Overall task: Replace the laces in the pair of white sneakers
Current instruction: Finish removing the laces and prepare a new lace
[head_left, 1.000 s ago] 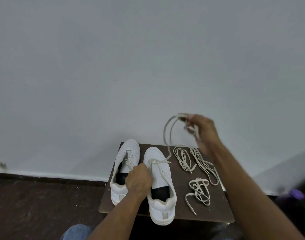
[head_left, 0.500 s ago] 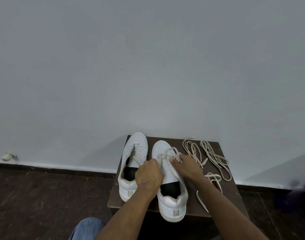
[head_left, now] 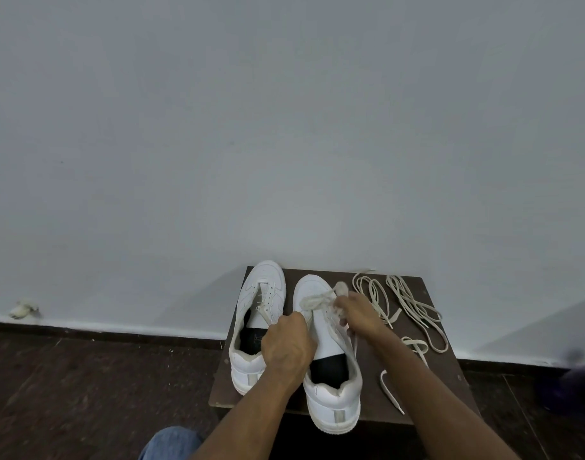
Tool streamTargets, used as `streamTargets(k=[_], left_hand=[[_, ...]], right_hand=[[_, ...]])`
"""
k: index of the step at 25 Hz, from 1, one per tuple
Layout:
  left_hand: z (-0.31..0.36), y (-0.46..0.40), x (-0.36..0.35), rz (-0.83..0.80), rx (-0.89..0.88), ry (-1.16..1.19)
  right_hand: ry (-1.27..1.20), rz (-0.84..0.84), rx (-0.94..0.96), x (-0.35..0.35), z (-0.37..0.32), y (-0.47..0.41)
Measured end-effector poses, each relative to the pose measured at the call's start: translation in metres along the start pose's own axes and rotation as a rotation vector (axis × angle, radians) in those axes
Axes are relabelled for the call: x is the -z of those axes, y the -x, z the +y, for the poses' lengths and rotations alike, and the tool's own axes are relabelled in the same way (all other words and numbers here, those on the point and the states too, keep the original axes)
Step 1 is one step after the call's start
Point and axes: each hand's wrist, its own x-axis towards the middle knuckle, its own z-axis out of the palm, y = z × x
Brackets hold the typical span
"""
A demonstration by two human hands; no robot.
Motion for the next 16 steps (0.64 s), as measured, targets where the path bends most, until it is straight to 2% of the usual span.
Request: streamTargets(k=[2, 8, 11, 16], left_hand=[[-0.001, -0.001, -0.002, 0.003, 0.0, -0.001], [-0.001, -0.001, -0.002, 0.013, 0.007, 0.02], [0.0, 0.0, -0.002, 0.005, 0.0, 0.017], [-0.004, 0.002, 0.0, 0.007, 0.015, 0.024]], right_hand=[[-0.281, 0.058, 0.012, 0.021, -0.021, 0.013], [-0.744, 0.174, 0.26, 0.098, -0.094, 0.058], [-0.66, 0.13, 0.36, 0.127, -0.106, 0.081], [-0.395, 0.138, 0.303, 0.144, -0.071, 0.094]])
